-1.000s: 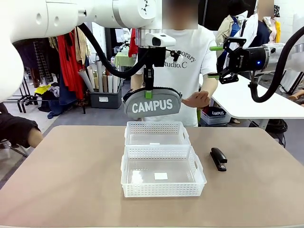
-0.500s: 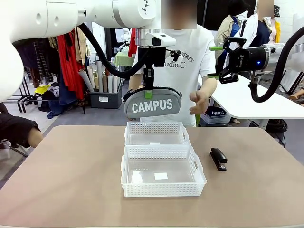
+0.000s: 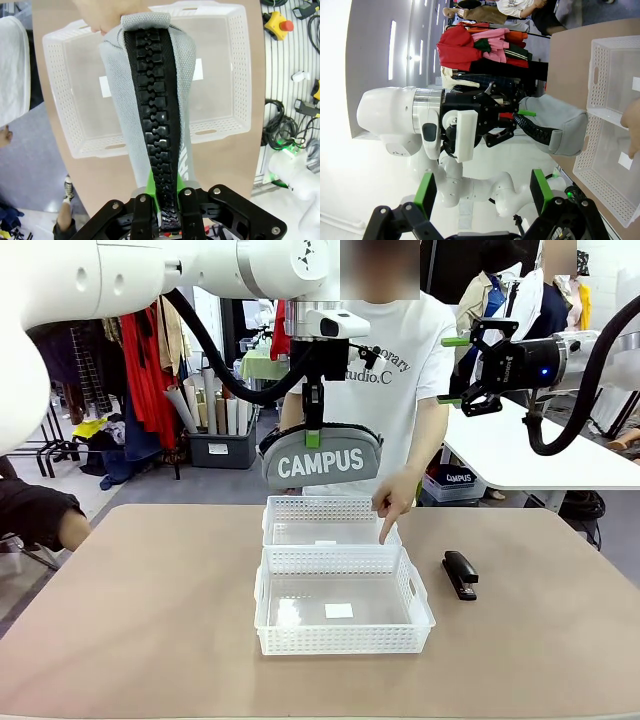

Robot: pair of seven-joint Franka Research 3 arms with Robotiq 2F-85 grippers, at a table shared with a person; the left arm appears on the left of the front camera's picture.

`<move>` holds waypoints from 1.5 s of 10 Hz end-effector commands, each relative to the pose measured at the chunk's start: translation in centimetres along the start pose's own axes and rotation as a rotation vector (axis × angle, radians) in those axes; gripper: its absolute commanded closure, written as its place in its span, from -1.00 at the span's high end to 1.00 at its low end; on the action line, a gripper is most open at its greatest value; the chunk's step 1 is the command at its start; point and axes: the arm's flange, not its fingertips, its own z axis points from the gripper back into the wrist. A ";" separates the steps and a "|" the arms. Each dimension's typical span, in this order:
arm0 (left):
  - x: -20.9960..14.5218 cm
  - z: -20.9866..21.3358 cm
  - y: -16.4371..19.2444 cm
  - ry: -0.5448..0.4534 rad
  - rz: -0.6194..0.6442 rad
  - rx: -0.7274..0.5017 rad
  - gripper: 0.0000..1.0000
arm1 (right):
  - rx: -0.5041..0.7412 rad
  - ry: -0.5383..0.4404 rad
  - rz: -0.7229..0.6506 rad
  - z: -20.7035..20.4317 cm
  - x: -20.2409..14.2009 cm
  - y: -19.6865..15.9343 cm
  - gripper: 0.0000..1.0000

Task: Distribute items into two baskets.
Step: Place the picked Pencil pouch into the Organizing basket as instructed by the person.

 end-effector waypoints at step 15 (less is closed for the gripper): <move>1.9 -2.9 -2.0 0.005 0.009 -0.027 -1.00 | 0.002 0.000 0.002 0.0 0.0 0.2 1.00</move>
